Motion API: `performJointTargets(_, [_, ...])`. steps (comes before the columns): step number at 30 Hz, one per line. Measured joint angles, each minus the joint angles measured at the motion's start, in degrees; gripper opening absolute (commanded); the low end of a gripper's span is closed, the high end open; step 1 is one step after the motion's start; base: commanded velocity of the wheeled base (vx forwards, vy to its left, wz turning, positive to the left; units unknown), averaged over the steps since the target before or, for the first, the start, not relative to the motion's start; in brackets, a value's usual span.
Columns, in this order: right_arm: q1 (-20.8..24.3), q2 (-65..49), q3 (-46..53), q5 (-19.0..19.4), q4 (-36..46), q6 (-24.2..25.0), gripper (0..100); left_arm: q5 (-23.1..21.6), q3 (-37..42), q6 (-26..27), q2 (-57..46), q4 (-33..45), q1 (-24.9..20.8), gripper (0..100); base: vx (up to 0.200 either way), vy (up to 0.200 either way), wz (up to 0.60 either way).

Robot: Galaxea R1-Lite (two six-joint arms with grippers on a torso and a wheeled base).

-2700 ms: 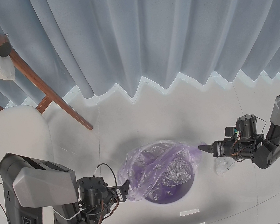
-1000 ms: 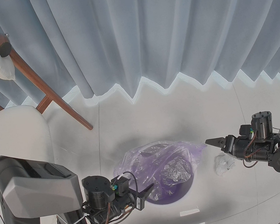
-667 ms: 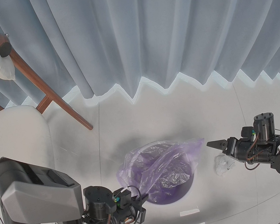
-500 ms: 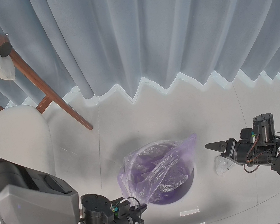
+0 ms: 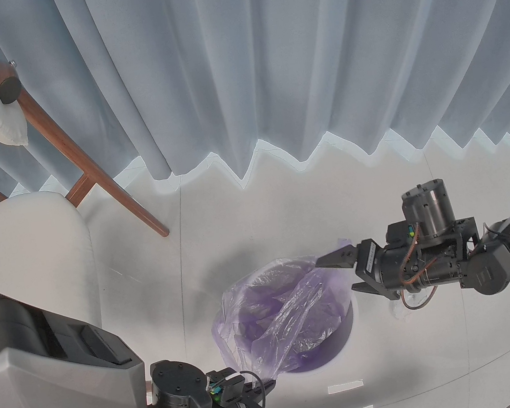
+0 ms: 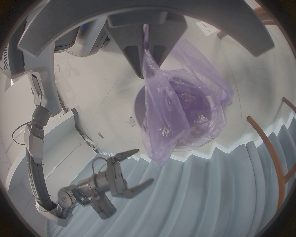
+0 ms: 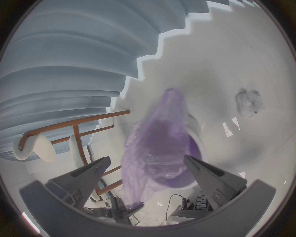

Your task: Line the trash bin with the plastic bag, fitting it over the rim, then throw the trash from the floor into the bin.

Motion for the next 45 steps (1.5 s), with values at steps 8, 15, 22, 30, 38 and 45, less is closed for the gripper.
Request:
performJointTargets(8, [2.01,3.80,-12.87,-0.02,12.53,-0.77,100,0.04,-0.28,0.13,0.09,0.00,-0.94,0,0.000,0.000,0.00])
performJointTargets(15, [2.36,8.27,-20.58,-0.57,20.13,-5.23,100,0.09,-0.35,0.13,0.11,0.02,-1.66,0,0.000,0.000,0.00])
performJointTargets(22, [2.58,11.54,-24.60,-4.45,23.67,-7.06,0,0.04,-0.30,-0.17,0.02,0.00,-1.77,0,0.000,0.000,0.00])
performJointTargets(30, [2.62,10.95,-24.81,-4.62,24.48,-7.34,0,0.04,-0.61,-1.41,-0.22,-0.02,-1.71,0,-0.025,0.000,0.00])
performJointTargets(38, [2.36,9.37,-23.98,-4.68,24.77,-7.34,0,0.22,0.61,-1.37,-0.24,-0.02,-1.51,0,-0.200,0.000,0.00])
performJointTargets(45, [2.29,7.98,-20.94,-5.25,24.83,-7.34,0,0.11,1.33,-1.18,-0.11,0.02,-1.57,0,-0.200,0.000,0.00])
